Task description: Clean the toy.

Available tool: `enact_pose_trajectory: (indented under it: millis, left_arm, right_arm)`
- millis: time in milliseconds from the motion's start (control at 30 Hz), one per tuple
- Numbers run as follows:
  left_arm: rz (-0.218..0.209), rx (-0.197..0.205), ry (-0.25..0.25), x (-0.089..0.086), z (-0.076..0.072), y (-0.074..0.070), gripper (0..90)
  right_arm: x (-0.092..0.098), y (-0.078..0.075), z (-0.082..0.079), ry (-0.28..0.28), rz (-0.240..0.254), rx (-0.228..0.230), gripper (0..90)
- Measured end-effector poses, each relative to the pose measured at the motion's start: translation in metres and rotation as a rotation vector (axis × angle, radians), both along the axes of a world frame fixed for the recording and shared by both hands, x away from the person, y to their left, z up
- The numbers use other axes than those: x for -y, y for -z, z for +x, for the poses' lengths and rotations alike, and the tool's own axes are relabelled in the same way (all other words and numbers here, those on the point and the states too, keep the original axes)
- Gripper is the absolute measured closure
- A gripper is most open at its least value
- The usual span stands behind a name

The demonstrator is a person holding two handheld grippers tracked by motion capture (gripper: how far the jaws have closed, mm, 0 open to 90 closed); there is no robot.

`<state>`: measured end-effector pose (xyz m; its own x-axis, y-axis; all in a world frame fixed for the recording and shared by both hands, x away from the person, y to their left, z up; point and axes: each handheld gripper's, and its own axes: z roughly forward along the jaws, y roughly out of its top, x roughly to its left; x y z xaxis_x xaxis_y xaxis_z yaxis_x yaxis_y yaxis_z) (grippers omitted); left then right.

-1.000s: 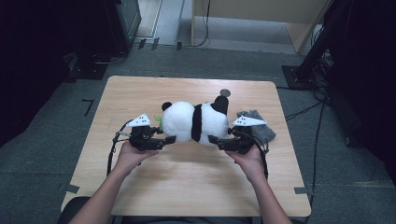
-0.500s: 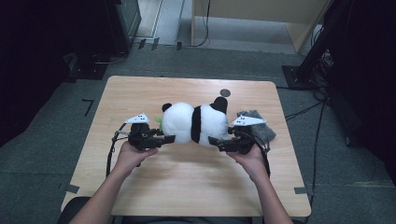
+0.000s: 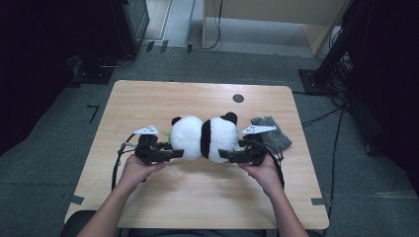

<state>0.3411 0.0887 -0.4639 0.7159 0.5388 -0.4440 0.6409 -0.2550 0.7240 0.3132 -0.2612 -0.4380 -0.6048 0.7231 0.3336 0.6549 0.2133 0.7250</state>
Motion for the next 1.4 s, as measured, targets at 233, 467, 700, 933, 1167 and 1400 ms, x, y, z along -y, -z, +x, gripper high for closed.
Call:
enact_pose_trajectory:
  millis: [233,467,700,933,1167,1400]
  left_arm:
    - [-0.026,-0.012,-0.028,-0.009,-0.007,-0.004,40.8]
    - [0.042,0.009,-0.024,-0.005,-0.010,0.004,39.7]
    - [0.021,0.027,-0.047,-0.009,-0.008,0.004,39.1]
    - [0.056,0.089,-0.077,-0.011,-0.006,-0.005,37.4]
    - [0.082,0.148,-0.086,-0.010,0.005,-0.014,35.6]
    - [0.074,0.157,-0.067,-0.003,0.016,-0.020,34.4]
  right_arm:
    - [-0.001,-0.001,0.006,-0.035,0.065,-0.075,18.6]
    - [-0.003,0.006,0.004,-0.049,-0.030,-0.057,18.6]
    - [-0.004,0.009,0.003,-0.069,-0.093,0.005,17.0]
    - [-0.003,0.007,-0.002,-0.059,-0.153,0.079,16.0]
    - [0.008,0.001,-0.005,-0.024,-0.120,0.115,20.2]
    - [0.020,0.003,-0.010,0.011,-0.128,0.191,20.7]
